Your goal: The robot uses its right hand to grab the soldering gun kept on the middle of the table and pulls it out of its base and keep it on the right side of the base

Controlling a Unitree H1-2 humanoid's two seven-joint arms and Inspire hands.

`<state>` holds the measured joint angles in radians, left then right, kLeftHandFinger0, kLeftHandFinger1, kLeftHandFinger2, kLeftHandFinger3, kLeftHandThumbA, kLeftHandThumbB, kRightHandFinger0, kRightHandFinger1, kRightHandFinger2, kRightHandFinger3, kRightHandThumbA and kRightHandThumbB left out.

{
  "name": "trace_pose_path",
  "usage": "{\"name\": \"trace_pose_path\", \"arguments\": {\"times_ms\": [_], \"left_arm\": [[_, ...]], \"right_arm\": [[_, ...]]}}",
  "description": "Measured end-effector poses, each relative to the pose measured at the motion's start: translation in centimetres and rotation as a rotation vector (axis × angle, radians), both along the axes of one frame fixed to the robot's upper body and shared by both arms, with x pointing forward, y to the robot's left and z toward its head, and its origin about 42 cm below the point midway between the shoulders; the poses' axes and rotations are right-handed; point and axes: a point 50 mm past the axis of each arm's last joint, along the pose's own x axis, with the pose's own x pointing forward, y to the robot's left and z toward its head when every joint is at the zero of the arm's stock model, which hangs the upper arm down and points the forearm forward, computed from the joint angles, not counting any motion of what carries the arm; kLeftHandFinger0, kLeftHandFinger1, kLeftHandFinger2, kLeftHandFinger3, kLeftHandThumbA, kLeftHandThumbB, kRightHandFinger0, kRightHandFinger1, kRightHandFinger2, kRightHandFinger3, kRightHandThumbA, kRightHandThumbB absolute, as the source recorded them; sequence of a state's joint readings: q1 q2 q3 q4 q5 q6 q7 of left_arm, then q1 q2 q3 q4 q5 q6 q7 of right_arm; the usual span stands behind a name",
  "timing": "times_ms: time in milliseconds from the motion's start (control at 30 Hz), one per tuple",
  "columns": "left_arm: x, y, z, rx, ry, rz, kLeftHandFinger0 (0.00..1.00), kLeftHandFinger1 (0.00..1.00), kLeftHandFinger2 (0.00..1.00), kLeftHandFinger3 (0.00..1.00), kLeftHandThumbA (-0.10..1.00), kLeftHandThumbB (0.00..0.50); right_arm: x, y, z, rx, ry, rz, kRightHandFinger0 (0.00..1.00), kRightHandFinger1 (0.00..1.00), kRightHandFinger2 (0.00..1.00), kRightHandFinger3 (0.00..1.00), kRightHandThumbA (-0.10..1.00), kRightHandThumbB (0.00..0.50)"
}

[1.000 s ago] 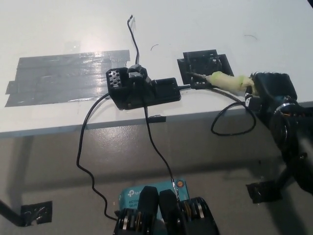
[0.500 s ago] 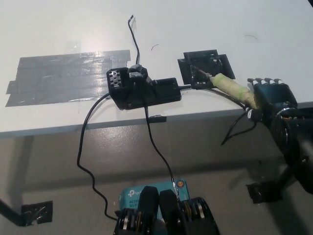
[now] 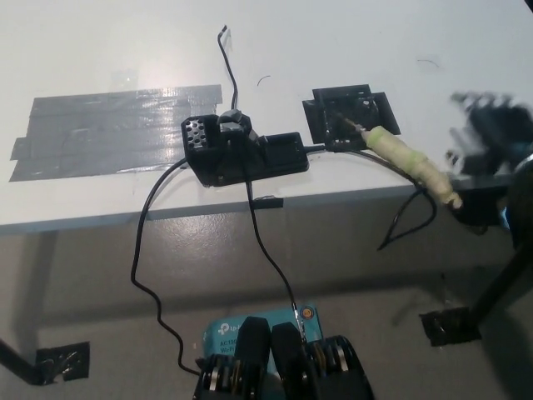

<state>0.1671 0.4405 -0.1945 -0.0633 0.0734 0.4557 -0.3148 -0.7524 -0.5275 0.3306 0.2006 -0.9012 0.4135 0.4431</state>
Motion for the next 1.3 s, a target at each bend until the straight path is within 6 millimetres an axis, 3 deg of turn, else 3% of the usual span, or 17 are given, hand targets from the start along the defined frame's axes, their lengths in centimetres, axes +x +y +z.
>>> {"name": "trace_pose_path", "arguments": {"times_ms": [100, 167, 233, 400, 467, 500, 533, 567, 600, 733, 800, 867, 967, 1033, 1167, 1200, 1300], "left_arm": [[-0.2, 0.2, -0.1, 0.001, 0.004, 0.006, 0.63, 0.71, 0.9, 1.0, 0.38, 0.324], [-0.3, 0.2, -0.1, 0.001, 0.005, 0.007, 0.66, 0.73, 0.92, 1.0, 0.37, 0.326], [-0.4, 0.3, -0.1, 0.002, 0.007, 0.009, 0.65, 0.73, 0.92, 1.0, 0.38, 0.325], [-0.4, 0.3, -0.1, 0.002, 0.007, 0.011, 0.65, 0.72, 0.91, 1.0, 0.38, 0.322], [-0.4, 0.3, -0.2, 0.003, 0.008, 0.011, 0.65, 0.72, 0.92, 1.0, 0.38, 0.306], [-0.4, 0.3, -0.2, 0.002, 0.007, 0.011, 0.63, 0.7, 0.91, 1.0, 0.37, 0.303], [-0.3, 0.3, -0.2, 0.002, 0.007, 0.01, 0.63, 0.7, 0.9, 1.0, 0.37, 0.3], [-0.4, 0.3, -0.2, 0.002, 0.007, 0.011, 0.64, 0.7, 0.9, 1.0, 0.37, 0.307], [-0.4, 0.3, -0.2, 0.002, 0.008, 0.011, 0.63, 0.69, 0.9, 1.0, 0.37, 0.304], [-0.3, 0.3, -0.2, 0.002, 0.008, 0.012, 0.63, 0.7, 0.89, 1.0, 0.36, 0.303], [-0.4, 0.4, -0.3, 0.003, 0.01, 0.013, 0.66, 0.71, 0.9, 1.0, 0.37, 0.298], [-0.4, 0.4, -0.3, 0.003, 0.011, 0.014, 0.65, 0.72, 0.9, 1.0, 0.37, 0.302], [-0.4, 0.5, -0.3, 0.002, 0.012, 0.019, 0.65, 0.72, 0.9, 1.0, 0.36, 0.294], [-0.4, 0.7, -0.3, 0.0, 0.011, 0.027, 0.66, 0.74, 0.92, 1.0, 0.36, 0.297], [-0.2, 1.1, -0.1, -0.003, 0.002, 0.042, 0.71, 0.77, 0.95, 1.0, 0.35, 0.292], [-0.2, 1.2, -0.1, -0.004, 0.001, 0.047, 0.71, 0.77, 0.96, 1.0, 0.34, 0.274], [-0.1, 1.5, 0.1, -0.008, -0.005, 0.06, 0.71, 0.76, 0.94, 1.0, 0.31, 0.262]], "right_arm": [[-0.3, -1.9, 4.1, 0.069, -0.074, -0.022, 1.0, 1.0, 1.0, 1.0, 0.9, 0.424], [-1.1, -3.4, 6.3, 0.106, -0.116, -0.027, 1.0, 1.0, 1.0, 1.0, 0.97, 0.484], [-2.2, -4.5, 8.3, 0.124, -0.153, -0.021, 1.0, 1.0, 1.0, 1.0, 0.97, 0.468], [-6.3, -7.4, 11.1, 0.254, -0.241, -0.008, 1.0, 1.0, 1.0, 1.0, 0.92, 0.386], [-7.9, -8.6, 11.1, 0.314, -0.264, -0.017, 1.0, 1.0, 1.0, 1.0, 1.0, 0.368], [-8.8, -9.3, 10.9, 0.342, -0.276, -0.025, 1.0, 1.0, 1.0, 1.0, 1.0, 0.316], [-9.7, -9.9, 10.3, 0.368, -0.275, -0.033, 1.0, 1.0, 1.0, 1.0, 0.96, 0.204], [-10.6, -10.5, 10.0, 0.397, -0.282, -0.043, 1.0, 1.0, 1.0, 1.0, 0.97, 0.254], [-11.7, -11.3, 9.2, 0.43, -0.285, -0.058, 1.0, 1.0, 1.0, 1.0, 0.96, 0.311], [-16.4, -14.0, 4.9, 0.548, -0.267, -0.147, 1.0, 1.0, 1.0, 1.0, 0.92, 0.347], [-19.0, -14.9, 2.1, 0.614, -0.24, -0.196, 1.0, 1.0, 1.0, 1.0, 0.82, 0.361], [-21.8, -15.6, -1.2, 0.686, -0.192, -0.261, 1.0, 1.0, 1.0, 1.0, 0.82, 0.269], [-26.2, -15.6, -7.3, 0.808, -0.075, -0.363, 1.0, 1.0, 1.0, 1.0, 0.73, 0.189], [-28.2, -15.2, -11.4, 0.891, 0.01, -0.417, 1.0, 1.0, 1.0, 1.0, 0.67, 0.187], [-30.9, -14.1, -17.0, 1.006, 0.121, -0.483, 1.0, 1.0, 1.0, 1.0, 0.63, 0.207], [-31.3, -13.7, -17.9, 1.017, 0.143, -0.482, 1.0, 1.0, 1.0, 1.0, 0.65, 0.24], [-31.3, -13.0, -18.8, 1.017, 0.157, -0.444, 1.0, 1.0, 1.0, 1.0, 0.64, 0.215]]}}
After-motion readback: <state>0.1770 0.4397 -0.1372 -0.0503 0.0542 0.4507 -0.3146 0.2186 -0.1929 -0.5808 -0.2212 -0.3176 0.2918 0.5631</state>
